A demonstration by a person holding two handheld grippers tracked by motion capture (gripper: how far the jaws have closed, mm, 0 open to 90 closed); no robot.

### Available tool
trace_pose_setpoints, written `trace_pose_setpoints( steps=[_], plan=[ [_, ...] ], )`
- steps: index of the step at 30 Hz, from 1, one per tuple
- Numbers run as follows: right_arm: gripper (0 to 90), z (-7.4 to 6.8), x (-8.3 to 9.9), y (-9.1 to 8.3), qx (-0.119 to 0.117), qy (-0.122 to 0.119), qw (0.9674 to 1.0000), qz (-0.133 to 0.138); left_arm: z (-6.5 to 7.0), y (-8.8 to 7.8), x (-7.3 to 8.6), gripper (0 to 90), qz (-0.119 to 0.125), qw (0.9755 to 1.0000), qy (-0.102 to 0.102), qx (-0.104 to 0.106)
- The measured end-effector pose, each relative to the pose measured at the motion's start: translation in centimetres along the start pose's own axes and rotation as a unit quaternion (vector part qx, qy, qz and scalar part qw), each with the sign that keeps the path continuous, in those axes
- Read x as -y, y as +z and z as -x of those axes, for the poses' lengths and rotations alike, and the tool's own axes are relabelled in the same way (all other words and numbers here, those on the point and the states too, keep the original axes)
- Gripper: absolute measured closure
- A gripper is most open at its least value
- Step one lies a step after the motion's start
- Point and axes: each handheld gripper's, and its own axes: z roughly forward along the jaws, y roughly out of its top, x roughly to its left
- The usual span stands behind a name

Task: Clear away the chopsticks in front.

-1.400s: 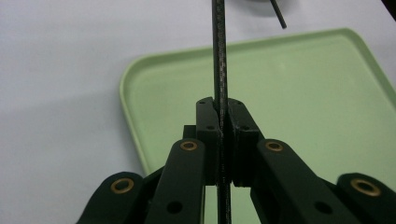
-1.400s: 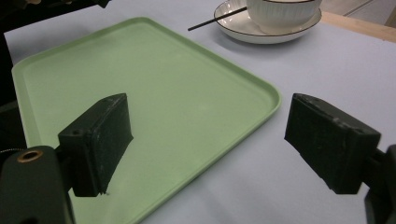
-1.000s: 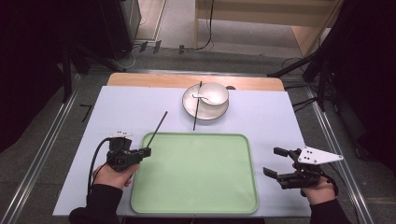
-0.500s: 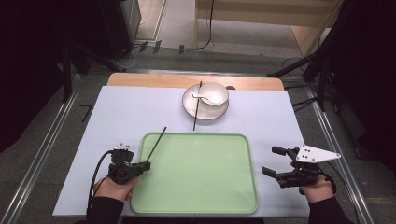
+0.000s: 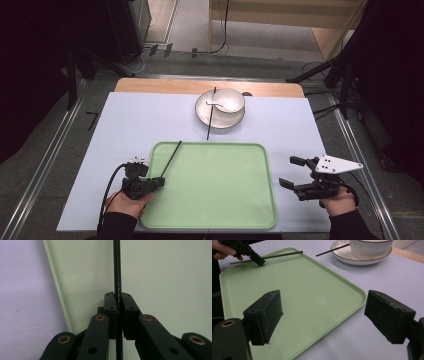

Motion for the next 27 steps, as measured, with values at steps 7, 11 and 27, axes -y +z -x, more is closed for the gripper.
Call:
trace_pose_setpoints(
  steps=[7,11,27],
  plan=[
    [15.1,0.0,0.0,0.0,-0.001,-0.001,1.0000,0.000,0.0,0.0,0.0,81.8,-0.001,1.0000,0.002,0.004],
    [15.1,0.0,0.0,0.0,-0.001,-0.002,1.0000,0.001,0.0,0.0,-0.3,74.1,-0.006,0.9998,0.012,0.014],
    [15.1,0.0,0.4,-0.4,0.002,0.004,1.0000,-0.001,-1.5,-0.8,-4.2,37.3,0.033,0.9952,0.070,0.060]
  ],
)
